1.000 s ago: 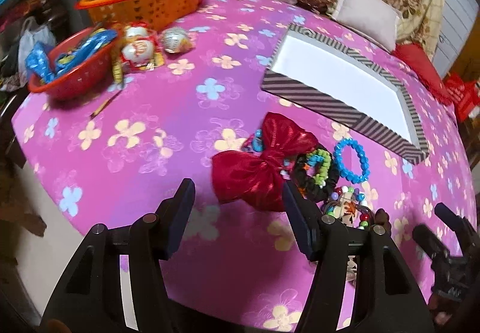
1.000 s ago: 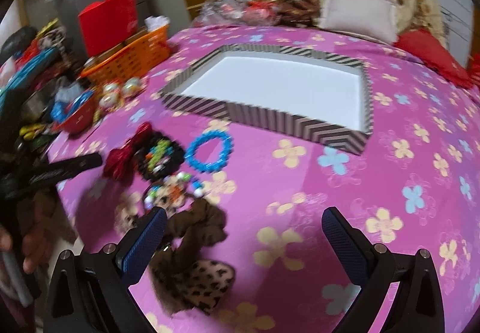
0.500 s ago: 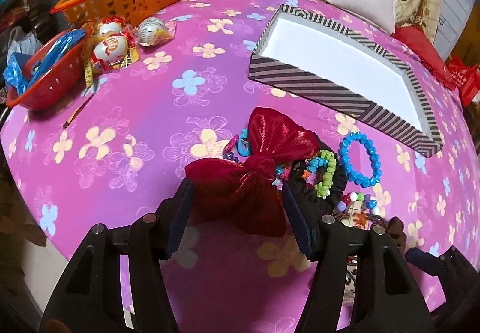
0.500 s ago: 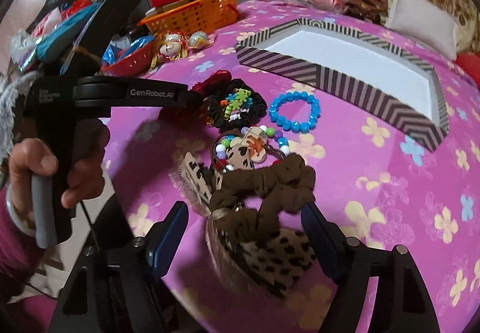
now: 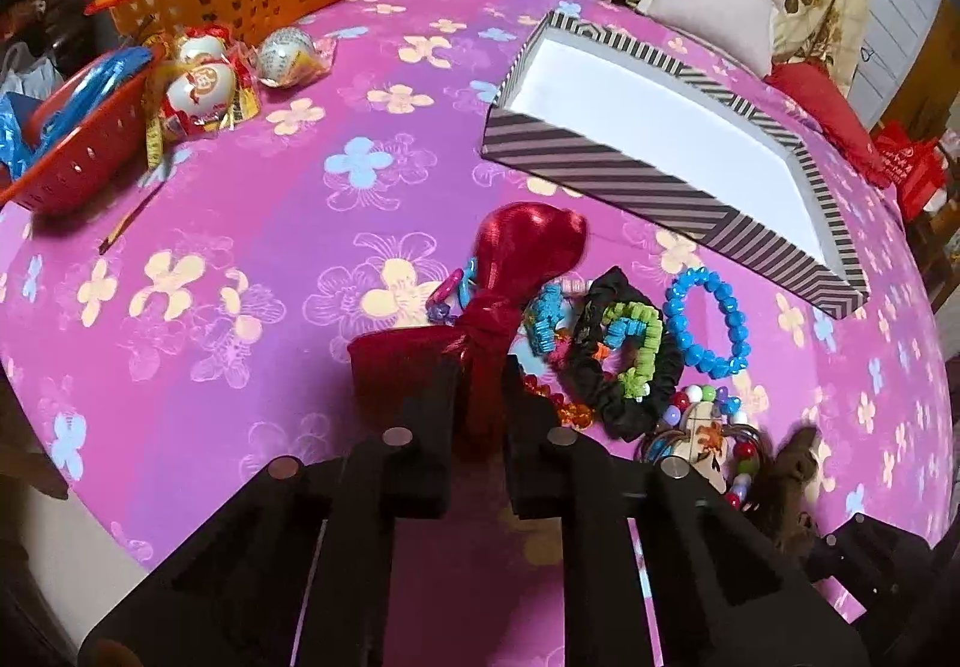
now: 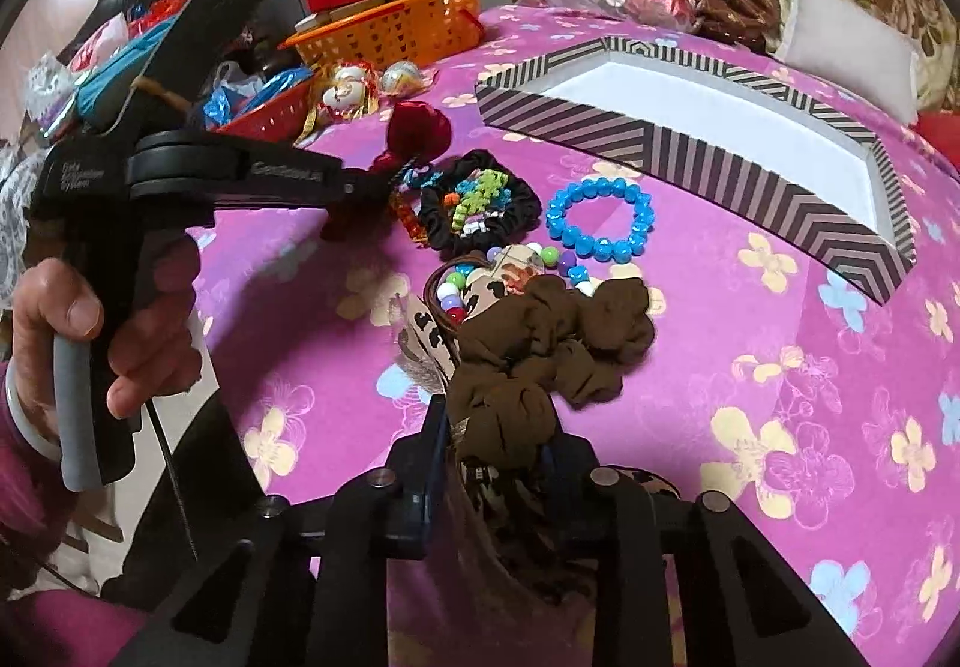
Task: Organize jewelry
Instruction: 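Grasp the red satin bow with the left gripper while the right grasps the brown scrunchie and leopard clip, then carry the red bow with the left gripper while the right carries the scrunchie into the striped tray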
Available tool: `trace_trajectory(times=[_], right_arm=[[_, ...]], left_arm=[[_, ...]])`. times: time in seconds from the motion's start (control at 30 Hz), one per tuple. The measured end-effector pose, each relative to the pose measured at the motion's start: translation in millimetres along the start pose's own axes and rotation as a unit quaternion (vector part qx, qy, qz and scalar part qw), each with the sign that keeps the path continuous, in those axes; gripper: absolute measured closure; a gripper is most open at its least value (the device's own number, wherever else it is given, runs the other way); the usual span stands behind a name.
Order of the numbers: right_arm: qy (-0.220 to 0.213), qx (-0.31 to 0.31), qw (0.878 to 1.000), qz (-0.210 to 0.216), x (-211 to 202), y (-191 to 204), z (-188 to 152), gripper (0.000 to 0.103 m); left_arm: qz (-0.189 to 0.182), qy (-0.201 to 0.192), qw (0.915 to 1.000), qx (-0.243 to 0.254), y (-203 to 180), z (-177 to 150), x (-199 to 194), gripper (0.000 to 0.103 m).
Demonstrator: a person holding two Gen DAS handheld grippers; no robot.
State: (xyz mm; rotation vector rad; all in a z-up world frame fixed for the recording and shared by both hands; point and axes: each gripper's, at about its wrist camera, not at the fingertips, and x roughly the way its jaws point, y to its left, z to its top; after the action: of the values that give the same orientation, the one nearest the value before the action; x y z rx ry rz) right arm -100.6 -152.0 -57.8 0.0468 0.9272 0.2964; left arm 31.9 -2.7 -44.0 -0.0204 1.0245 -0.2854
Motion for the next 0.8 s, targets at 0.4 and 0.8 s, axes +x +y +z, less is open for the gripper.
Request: trace_trajectory(times=[0.4, 0.8], right_arm=[[-0.058, 0.022, 0.998, -0.003, -46, -13, 18, 0.079], [-0.099, 0.064, 0.991, -0.065, -68, -75, 57, 0.079]], left_arm=[[-0.021, -0.044, 0.9988, 0.010, -8, 8, -51, 0.092], [-0.040, -0.050, 0.9974, 0.034, -46, 40, -50, 0.092]])
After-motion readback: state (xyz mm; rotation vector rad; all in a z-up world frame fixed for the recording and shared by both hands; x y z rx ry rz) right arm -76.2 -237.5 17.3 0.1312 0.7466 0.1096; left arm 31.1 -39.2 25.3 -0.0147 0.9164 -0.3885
